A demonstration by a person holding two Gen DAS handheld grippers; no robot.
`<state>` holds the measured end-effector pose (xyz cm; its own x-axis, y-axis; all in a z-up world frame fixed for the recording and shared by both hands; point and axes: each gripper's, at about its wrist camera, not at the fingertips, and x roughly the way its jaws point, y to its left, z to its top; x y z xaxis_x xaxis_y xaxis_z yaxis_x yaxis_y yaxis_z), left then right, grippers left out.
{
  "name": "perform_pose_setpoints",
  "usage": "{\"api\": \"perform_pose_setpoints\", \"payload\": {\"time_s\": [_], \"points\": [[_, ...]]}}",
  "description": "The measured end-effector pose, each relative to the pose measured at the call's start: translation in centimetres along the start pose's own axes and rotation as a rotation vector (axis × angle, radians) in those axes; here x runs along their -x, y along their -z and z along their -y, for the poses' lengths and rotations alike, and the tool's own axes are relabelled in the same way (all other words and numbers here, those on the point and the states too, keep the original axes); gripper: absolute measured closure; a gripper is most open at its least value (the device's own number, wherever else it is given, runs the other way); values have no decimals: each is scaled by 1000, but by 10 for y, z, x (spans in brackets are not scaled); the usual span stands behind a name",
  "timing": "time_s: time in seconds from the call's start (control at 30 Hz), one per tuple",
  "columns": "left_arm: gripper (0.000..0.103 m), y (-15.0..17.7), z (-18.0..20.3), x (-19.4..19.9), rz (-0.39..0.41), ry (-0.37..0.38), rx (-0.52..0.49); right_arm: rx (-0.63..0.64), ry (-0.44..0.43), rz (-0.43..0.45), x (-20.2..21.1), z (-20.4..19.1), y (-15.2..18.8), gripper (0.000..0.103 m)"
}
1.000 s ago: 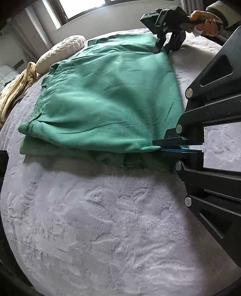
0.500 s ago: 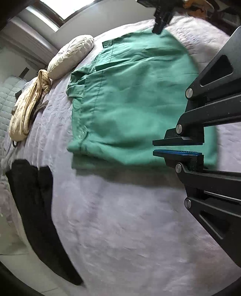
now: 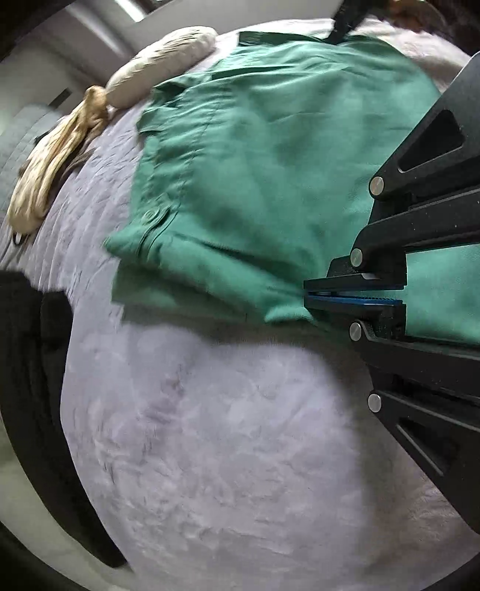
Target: Fold large clothes
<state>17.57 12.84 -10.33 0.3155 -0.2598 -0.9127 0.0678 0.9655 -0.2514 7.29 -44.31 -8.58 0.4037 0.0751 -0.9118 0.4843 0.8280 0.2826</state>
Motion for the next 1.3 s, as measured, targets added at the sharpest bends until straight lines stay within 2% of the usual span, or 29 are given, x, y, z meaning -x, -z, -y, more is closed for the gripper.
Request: {"api": "perform_pose_setpoints", "payload": {"time_s": [0.13,0.17,0.27,0.3,0.43,0.5,0.63,0.7,0.9,0.93,0.97,1.0,1.07,1.3], "points": [[100,6,5,11,4,-122,-67,-24,21,-28,10,0,7,74],[100,9,6,14,-1,-143,-77,-28,25,-34,15,1,10,68],[100,17,7,25,-10,-130,-73,-37,9,-34,28,-5,23,44],[100,20,9,28,-12,-131,-77,-39,3,-33,32,-8,28,41],[100,30,13,38,-21,-157,-93,-41,-57,-50,41,-27,48,41],[100,35,11,40,-31,-162,-76,-39,-80,-67,42,-37,58,34],[100,40,2,41,-46,-143,-21,-17,-129,-110,42,-60,82,30],[100,42,2,40,-49,-140,-14,-7,-160,-132,40,-71,91,24],[99,52,3,42,-64,-135,-45,14,-222,-195,29,-100,113,23],[91,54,2,42,-67,-137,-45,17,-228,-203,27,-104,116,23],[37,55,0,43,-72,-142,-41,20,-237,-212,25,-109,119,23],[5,58,-3,44,-78,-151,-27,21,-243,-218,24,-112,122,22],[1,62,-7,47,-49,-147,-24,27,-259,-238,21,-121,128,21],[1,70,-22,38,-52,-175,-26,46,-322,-306,7,-151,145,21]]}}
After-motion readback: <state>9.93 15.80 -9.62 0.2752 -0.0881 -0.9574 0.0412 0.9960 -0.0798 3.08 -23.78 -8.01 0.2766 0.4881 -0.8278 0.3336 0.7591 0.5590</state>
